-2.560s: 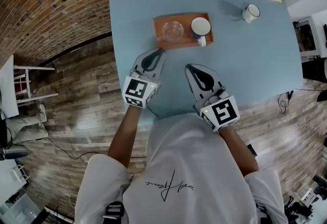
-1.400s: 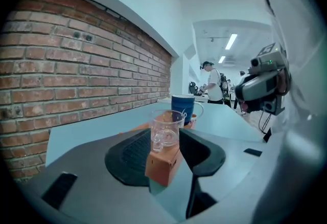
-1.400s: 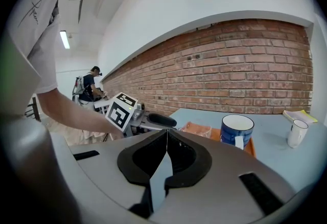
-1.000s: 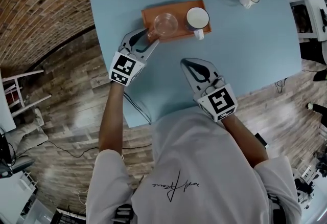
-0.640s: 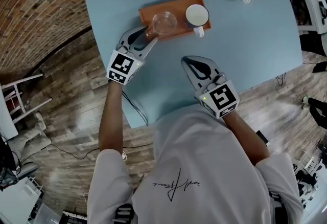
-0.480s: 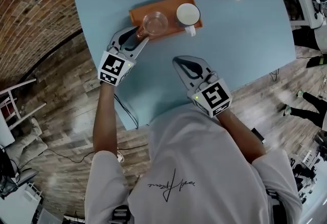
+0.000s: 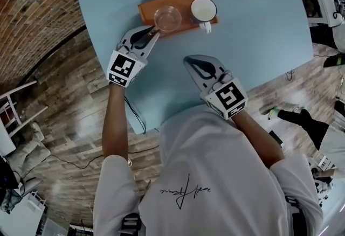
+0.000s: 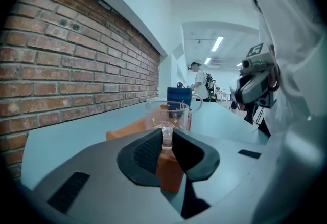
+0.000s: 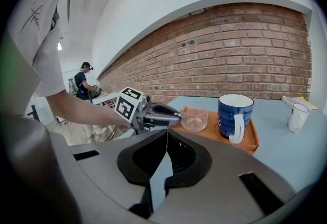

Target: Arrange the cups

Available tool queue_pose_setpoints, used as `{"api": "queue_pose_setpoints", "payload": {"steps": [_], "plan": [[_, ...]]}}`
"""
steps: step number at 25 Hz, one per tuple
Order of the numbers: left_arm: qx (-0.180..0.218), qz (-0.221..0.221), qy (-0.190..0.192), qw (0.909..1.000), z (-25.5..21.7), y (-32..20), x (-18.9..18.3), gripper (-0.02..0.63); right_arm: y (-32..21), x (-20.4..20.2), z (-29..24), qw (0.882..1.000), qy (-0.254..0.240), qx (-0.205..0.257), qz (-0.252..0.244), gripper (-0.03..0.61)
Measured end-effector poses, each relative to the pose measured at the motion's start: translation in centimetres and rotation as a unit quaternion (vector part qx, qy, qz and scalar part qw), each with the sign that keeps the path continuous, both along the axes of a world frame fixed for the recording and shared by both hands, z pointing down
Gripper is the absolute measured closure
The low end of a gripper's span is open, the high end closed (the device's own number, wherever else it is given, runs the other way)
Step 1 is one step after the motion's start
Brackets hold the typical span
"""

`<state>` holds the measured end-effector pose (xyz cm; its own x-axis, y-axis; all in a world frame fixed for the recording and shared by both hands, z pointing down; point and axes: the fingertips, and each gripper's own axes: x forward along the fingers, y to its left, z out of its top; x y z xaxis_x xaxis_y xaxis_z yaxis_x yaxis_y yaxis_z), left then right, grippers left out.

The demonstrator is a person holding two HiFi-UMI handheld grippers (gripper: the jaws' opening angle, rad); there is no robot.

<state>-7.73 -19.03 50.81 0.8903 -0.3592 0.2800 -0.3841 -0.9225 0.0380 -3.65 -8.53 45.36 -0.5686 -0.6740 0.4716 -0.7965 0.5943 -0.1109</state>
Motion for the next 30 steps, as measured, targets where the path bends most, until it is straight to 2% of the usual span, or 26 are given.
{"api": "queue_pose_setpoints", "payload": {"steps": [5,9,17,30], "plan": [[0.004,-0.004,0.009,0.9999,-0.1,0.1,0.0,0.555,0.1,-0.1,0.3,1.000,0.004,-0.006,0.000,0.555],[0.006,-0.022,0.019,0.9996,-0.2,0.2,0.1,0.558,0.1,-0.1,0.5,1.000,0.006,-0.007,-0.002,0.555],[0.014,-0.058,0.016,0.9981,-0.3,0.9,-0.1,0.560,0.2,-0.3,0.4,1.000,0.007,-0.003,-0.002,0.555],[0.001,-0.101,0.023,0.9946,-0.7,1.6,-0.6,0.561,0.3,-0.2,-0.2,1.000,0.002,0.007,-0.002,0.555]]}}
